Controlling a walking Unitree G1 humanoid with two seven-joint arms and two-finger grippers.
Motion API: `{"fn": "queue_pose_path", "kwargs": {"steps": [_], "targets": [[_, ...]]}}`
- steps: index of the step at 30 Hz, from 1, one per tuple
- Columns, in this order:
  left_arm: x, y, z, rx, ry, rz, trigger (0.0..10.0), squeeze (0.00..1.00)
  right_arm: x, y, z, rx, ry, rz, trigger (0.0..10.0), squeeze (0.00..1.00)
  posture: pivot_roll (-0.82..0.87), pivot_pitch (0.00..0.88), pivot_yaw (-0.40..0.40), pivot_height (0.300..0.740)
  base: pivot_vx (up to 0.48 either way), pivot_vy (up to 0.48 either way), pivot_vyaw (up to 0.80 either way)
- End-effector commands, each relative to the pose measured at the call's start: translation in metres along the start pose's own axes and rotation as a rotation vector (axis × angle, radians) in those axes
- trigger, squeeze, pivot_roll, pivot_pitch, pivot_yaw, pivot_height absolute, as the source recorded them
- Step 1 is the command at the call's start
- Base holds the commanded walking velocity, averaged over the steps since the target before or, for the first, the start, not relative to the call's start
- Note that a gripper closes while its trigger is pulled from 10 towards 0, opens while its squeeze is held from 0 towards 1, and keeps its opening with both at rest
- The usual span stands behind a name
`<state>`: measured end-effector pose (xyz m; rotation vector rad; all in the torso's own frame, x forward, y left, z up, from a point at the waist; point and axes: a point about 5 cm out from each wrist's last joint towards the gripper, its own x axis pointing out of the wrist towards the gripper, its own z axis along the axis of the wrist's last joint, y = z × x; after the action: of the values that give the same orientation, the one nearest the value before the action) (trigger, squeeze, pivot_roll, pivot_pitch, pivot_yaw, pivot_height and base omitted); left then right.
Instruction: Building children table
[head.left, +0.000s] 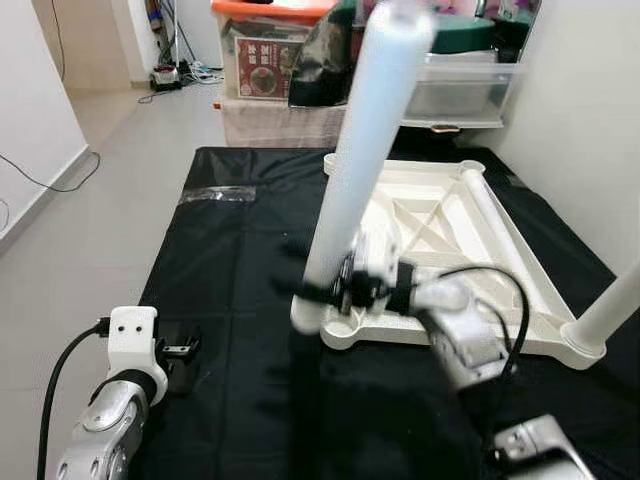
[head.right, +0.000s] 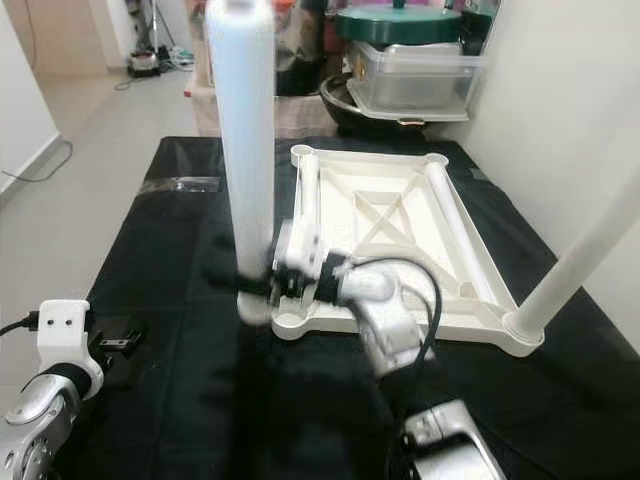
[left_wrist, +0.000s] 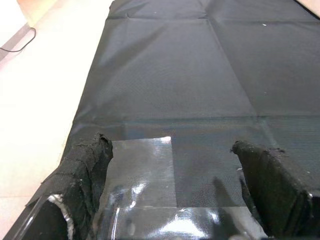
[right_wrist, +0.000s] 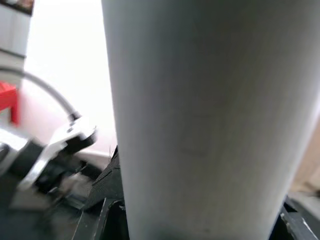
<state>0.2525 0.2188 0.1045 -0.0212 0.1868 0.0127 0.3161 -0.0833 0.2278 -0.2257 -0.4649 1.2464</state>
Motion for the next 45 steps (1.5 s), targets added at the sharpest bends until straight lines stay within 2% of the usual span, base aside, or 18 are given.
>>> {"fn": "queue_pose_path", "kwargs": {"steps": [1, 6, 12, 13, 18, 24, 33, 39, 45], "targets": [[0.001, -0.001, -0.002, -0.003, 0.007, -0.005, 10.0, 0.0, 0.002, -0.009, 0.012, 0.024, -0.049, -0.061, 0.0, 0.0, 0.04, 0.0, -0.057, 0.74, 0.0, 0.0, 0.0], [0.002, -0.002, -0.003, -0.005, 0.008, -0.008, 10.0, 0.0, 0.0, -0.008, 0.013, 0.014, -0.05, -0.068, 0.0, 0.0, 0.04, 0.0, -0.056, 0.74, 0.0, 0.0, 0.0], [0.002, 0.001, -0.002, -0.001, 0.008, -0.003, 10.0, 0.0, -0.018, 0.004, -0.01, -0.045, 0.054, -0.029, 0.0, 0.0, 0.03, 0.0, -0.058, 0.74, 0.0, 0.0, 0.0], [0.003, 0.002, -0.002, 0.0, 0.008, -0.001, 10.0, 0.0, -0.025, 0.009, -0.018, -0.095, 0.097, 0.002, 0.0, 0.0, 0.03, 0.0, -0.058, 0.74, 0.0, 0.0, 0.0], [0.003, 0.001, -0.002, -0.002, 0.008, -0.003, 10.0, 0.0, -0.031, 0.011, -0.025, -0.116, 0.142, 0.014, 0.0, 0.0, 0.03, 0.0, -0.054, 0.74, 0.0, 0.0, 0.0], [0.005, 0.0, -0.002, -0.003, 0.007, -0.008, 10.0, 0.0, -0.03, 0.009, -0.026, -0.099, 0.155, 0.002, 0.0, 0.0, 0.03, 0.0, -0.053, 0.74, 0.0, 0.0, 0.0], [0.004, 0.0, -0.004, -0.008, 0.01, -0.003, 10.0, 0.0, -0.03, 0.021, -0.032, -0.062, 0.152, 0.077, 0.0, 0.0, 0.03, 0.0, -0.064, 0.74, 0.0, 0.0, 0.0], [0.004, -0.001, -0.005, -0.012, 0.012, -0.002, 10.0, 0.0, -0.03, 0.025, -0.032, -0.038, 0.148, 0.081, 0.0, 0.0, 0.03, 0.0, -0.065, 0.74, 0.0, 0.0, 0.0], [0.004, -0.001, -0.007, -0.026, 0.017, 0.001, 10.0, 0.0, -0.026, 0.03, -0.034, 0.091, 0.125, 0.037, 0.0, 0.0, 0.03, 0.0, -0.069, 0.74, 0.0, 0.0, 0.0]]}}
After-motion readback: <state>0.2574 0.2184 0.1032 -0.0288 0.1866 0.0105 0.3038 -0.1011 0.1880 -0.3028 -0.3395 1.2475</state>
